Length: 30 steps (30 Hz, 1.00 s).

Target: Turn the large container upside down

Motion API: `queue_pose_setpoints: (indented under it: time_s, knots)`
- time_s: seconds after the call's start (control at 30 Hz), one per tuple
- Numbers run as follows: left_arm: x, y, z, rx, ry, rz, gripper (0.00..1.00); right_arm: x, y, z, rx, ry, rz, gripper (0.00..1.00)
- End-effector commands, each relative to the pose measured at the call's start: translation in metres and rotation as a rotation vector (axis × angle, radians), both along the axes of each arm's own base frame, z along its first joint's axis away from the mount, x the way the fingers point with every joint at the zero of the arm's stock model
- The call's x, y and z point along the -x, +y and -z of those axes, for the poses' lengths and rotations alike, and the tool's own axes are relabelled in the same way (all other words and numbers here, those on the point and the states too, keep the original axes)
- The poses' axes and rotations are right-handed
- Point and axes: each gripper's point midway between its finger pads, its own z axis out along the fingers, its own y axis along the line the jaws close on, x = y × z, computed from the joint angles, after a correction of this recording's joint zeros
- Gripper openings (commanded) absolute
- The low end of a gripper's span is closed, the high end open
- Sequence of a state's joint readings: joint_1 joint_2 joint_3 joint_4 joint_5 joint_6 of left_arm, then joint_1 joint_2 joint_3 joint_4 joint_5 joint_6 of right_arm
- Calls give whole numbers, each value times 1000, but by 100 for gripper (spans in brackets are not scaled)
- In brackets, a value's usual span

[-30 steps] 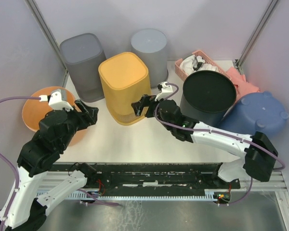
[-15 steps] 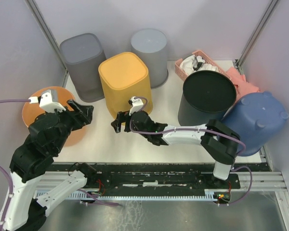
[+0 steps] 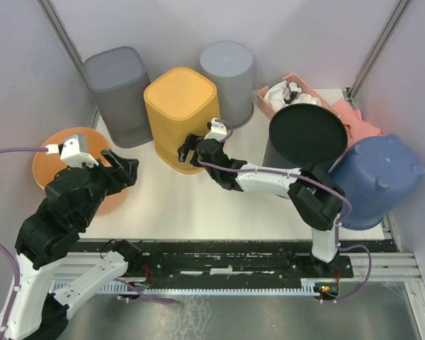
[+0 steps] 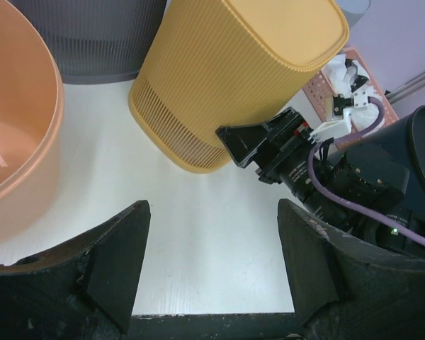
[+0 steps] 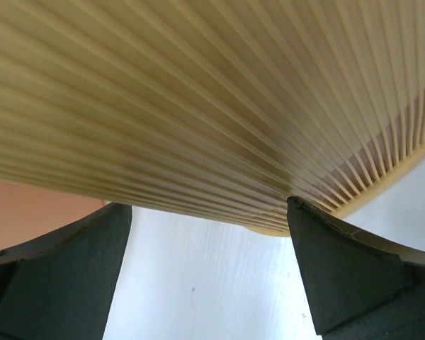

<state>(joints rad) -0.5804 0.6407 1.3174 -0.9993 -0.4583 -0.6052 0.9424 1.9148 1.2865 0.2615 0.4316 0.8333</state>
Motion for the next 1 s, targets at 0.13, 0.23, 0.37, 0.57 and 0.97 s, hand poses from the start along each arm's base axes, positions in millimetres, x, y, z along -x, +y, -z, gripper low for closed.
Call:
queue_pose_setpoints:
  time_s: [0.13, 0.23, 0.37, 0.57, 0.97]
  knots:
    - [-4, 9, 9, -66, 76, -61, 83, -37, -34, -11, 0, 2, 144, 99]
    - [-7, 37, 22, -194, 187, -222, 83, -20, -22, -26, 15, -19, -12, 99]
    - [-9, 63, 43, -353, 303, -401, 84, 11, -28, -18, 108, -36, -188, 99]
    - [-48, 59, 37, -458, 294, -418, 87, 65, -67, -6, 154, 0, -301, 99]
    - [-131, 76, 104, -323, 490, -219, 85, 116, -150, -24, 167, -2, -203, 99]
